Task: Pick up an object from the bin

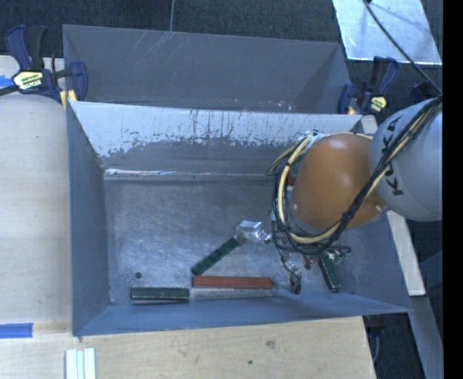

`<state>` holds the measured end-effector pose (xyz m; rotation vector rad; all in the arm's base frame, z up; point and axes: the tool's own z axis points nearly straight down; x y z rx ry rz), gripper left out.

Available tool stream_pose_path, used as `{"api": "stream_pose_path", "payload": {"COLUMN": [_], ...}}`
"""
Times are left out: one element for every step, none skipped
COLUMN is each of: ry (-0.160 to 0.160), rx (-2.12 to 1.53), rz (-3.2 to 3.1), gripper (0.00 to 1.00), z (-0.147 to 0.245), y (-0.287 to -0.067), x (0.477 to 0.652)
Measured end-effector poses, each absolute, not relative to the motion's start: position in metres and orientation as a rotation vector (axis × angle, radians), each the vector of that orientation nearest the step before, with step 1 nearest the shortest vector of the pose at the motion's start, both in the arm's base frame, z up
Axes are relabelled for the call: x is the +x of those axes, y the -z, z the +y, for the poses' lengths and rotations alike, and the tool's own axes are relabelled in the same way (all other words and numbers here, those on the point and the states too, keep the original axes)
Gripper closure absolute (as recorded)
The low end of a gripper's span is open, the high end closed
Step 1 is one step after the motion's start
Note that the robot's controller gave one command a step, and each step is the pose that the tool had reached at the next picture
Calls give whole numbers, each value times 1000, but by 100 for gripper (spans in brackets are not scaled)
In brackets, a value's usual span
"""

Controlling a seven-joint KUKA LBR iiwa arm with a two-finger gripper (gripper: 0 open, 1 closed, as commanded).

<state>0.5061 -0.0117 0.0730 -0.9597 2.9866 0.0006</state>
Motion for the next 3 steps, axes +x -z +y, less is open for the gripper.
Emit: {"api": "stream_pose_path", "payload": {"ry": [-3, -2, -4], "rx": [-1116, -1648, -2136], "rz": [2931, 2666, 2306], "gripper": [0, 0, 0], "z": [69, 173, 208], "y": [-71, -140, -68], "x": [504, 492, 499]}}
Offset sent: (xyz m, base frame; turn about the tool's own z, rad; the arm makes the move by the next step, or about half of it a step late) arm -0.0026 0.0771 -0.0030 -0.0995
